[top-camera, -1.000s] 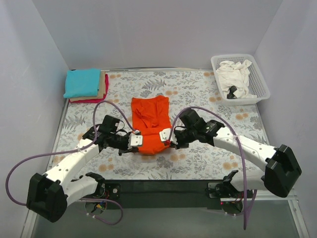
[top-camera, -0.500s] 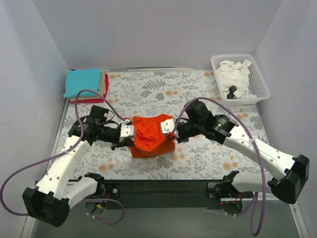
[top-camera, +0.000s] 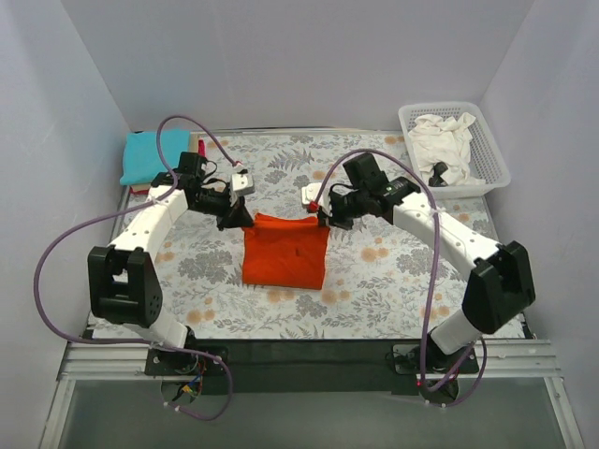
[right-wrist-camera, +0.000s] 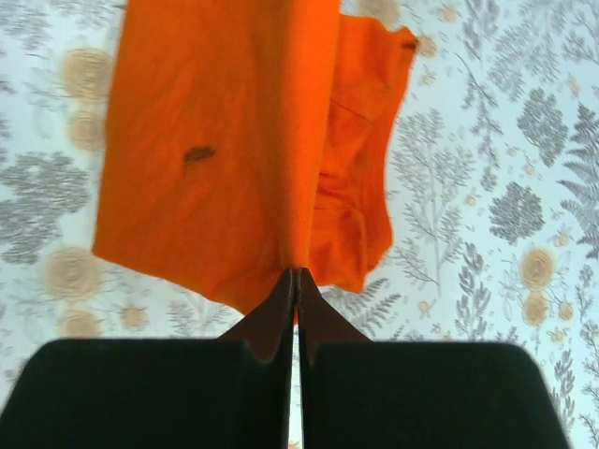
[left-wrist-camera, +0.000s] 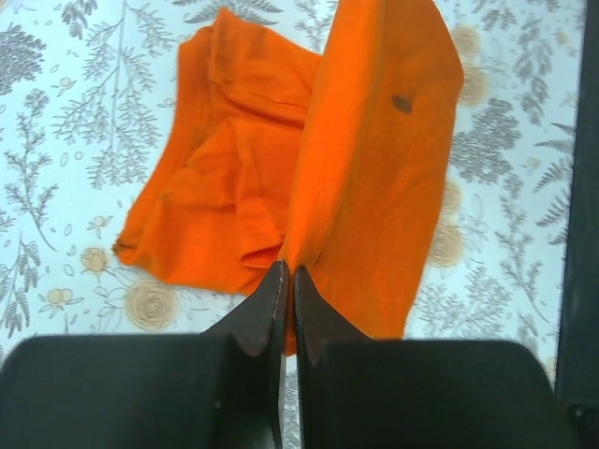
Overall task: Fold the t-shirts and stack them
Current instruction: Fold the tshirt
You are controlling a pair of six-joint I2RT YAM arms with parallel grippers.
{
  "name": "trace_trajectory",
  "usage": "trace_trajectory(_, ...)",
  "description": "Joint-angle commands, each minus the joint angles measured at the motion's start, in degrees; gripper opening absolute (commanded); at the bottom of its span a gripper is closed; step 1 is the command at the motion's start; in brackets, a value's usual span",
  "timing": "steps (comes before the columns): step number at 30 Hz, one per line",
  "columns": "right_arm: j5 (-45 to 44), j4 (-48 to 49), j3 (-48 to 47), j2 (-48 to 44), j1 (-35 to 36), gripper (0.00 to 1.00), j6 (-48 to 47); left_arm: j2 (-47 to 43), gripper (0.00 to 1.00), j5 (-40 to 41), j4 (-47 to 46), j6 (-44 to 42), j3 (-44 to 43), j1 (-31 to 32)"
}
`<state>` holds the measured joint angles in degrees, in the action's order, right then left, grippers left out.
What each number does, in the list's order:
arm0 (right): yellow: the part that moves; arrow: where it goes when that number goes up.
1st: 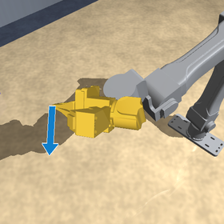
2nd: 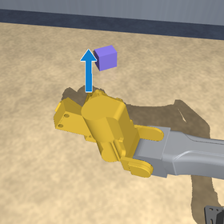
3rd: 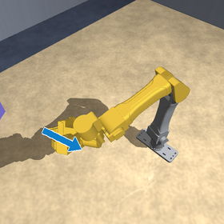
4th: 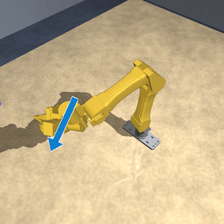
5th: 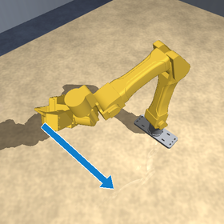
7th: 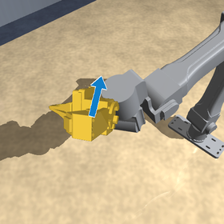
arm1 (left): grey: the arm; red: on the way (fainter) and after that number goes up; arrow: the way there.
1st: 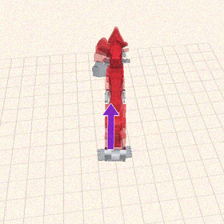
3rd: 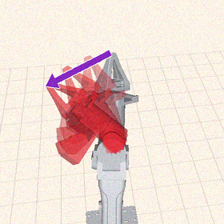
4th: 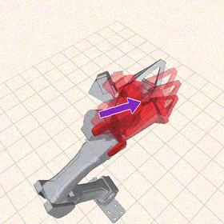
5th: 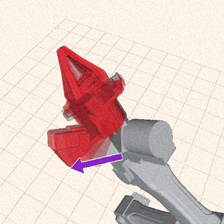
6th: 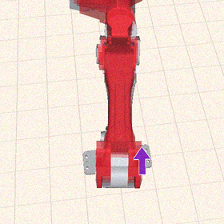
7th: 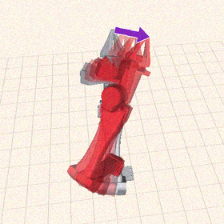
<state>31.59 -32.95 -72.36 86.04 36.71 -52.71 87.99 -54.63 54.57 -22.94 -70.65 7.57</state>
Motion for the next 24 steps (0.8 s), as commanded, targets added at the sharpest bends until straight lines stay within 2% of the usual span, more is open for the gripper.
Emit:
trace_trajectory(1, 2.0, 1.0, -6.1, 4.6, -3.2, 0.01, -2.6, 2.9, 0.0, -0.2, -7.6, 3.8, -3.6, -0.5)
trace_trajectory(12, 1.4, 1.9, -10.8, 18.0, -8.3, 0.01, -5.5, 22.9, 0.0, 4.2, -11.0, 9.6, -19.0, 0.2)
trace_trajectory(14, 0.6, 2.0, -11.7, 19.9, -8.8, 0.01, -6.1, 24.5, 0.0, 4.5, -10.5, 9.4, -19.7, 0.2)
trace_trajectory(21, -0.7, 2.6, -12.0, 23.2, -10.4, 0.01, -4.3, 27.2, 0.0, 7.1, -17.5, 13.3, -18.6, 1.8)
trace_trajectory(24, -2.1, 3.6, -12.3, 24.5, -10.8, 0.01, -3.4, 29.0, 0.06, 8.5, -21.4, 16.2, -19.2, 2.4)
